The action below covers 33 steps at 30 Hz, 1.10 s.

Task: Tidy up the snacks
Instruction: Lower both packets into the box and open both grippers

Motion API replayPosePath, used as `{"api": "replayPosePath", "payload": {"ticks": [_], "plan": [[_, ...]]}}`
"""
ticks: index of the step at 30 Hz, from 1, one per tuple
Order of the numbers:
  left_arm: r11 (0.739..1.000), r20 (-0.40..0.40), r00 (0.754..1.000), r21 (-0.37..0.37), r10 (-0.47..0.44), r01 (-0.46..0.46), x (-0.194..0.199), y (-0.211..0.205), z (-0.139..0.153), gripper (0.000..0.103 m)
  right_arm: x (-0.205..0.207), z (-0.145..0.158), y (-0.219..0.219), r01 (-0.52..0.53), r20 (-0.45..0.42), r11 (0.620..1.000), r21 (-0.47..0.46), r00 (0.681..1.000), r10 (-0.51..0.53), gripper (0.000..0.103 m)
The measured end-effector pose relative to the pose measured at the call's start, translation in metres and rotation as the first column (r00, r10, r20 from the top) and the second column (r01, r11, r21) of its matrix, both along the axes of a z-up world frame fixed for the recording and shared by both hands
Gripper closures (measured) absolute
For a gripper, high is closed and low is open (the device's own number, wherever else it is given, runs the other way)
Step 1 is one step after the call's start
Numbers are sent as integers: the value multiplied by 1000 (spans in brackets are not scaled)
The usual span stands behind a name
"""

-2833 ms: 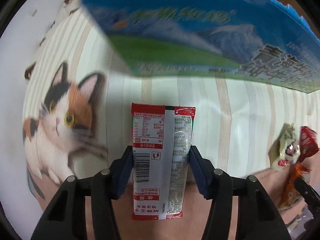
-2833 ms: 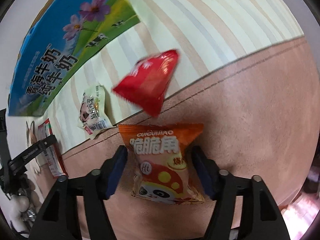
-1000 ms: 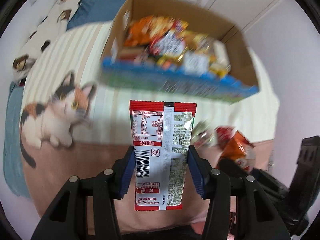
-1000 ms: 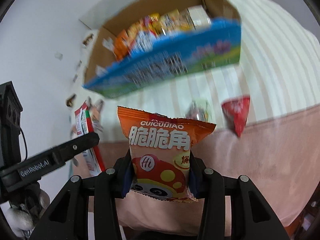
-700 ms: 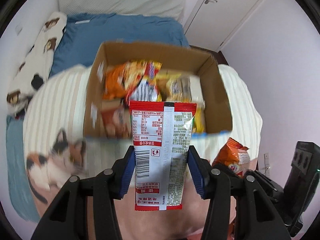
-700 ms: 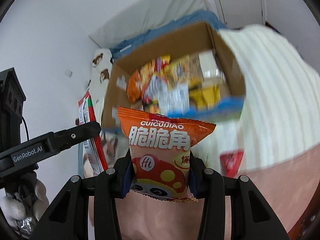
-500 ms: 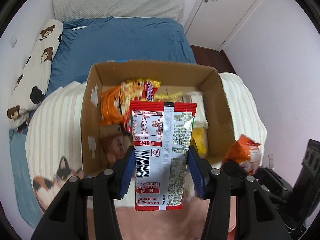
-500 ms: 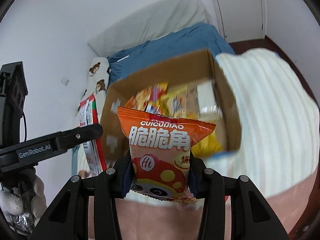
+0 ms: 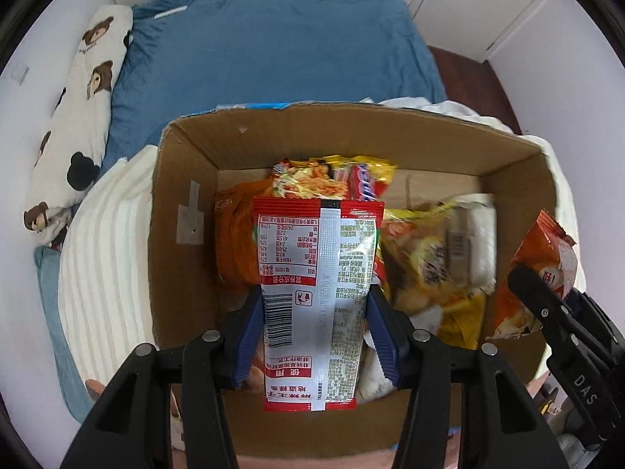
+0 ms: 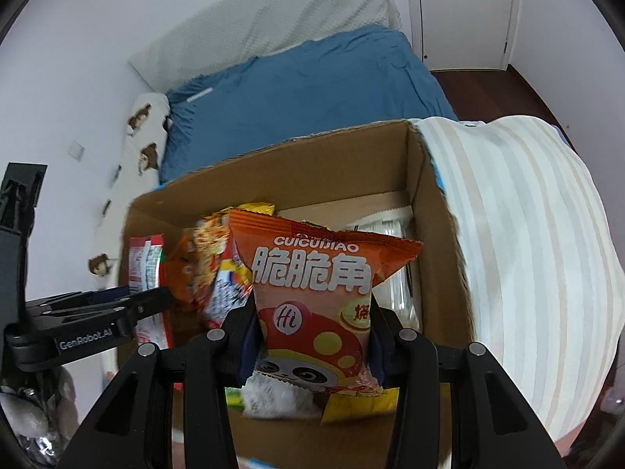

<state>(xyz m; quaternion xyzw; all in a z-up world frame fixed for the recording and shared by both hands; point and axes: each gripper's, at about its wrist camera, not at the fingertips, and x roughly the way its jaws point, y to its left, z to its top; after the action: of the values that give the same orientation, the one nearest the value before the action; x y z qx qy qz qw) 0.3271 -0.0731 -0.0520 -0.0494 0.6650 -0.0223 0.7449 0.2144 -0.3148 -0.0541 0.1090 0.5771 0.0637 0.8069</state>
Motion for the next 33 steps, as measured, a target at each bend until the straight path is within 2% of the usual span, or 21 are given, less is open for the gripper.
{"api": "replayPosePath", "payload": {"ticks": [7, 8, 9, 10, 11, 13, 19, 25, 33], "plan": [[998, -77, 995, -16, 60, -62, 19, 15, -29, 52, 42, -32, 6, -3, -27, 999, -38, 1000, 2, 53], [997, -90, 994, -30, 64, -67, 20, 16, -34, 50, 45, -34, 5, 6, -26, 999, -38, 1000, -7, 48], [997, -96, 993, -33, 67, -71, 21, 16, -36, 47, 50, -37, 4, 6, -39, 999, -35, 999, -7, 24], [997, -98, 993, -27, 69, -72, 22, 16, -38, 35, 56, -43, 4, 2, -65, 999, -38, 998, -5, 7], [997, -94, 993, -16, 69, -71, 23, 16, -38, 20, 60, -47, 4, 0, -82, 999, -40, 997, -3, 7], [998, -73, 995, 1, 63, -63, 25, 14, -35, 12, 66, -50, 4, -3, -93, 998, -60, 996, -3, 7], [998, -42, 997, -8, 65, -66, 22, 12, -26, 10, 63, -47, 7, -23, -100, 997, -78, 995, 15, 7], [998, -13, 998, -8, 58, -58, 14, 10, -11, 10, 47, -30, 8, -27, -79, 995, -94, 997, 19, 6], [998, 105, 993, 23, 55, -58, -21, 9, 27, 10, 7, 4, -2, -21, -24, 992, -125, 1000, 18, 6]]}}
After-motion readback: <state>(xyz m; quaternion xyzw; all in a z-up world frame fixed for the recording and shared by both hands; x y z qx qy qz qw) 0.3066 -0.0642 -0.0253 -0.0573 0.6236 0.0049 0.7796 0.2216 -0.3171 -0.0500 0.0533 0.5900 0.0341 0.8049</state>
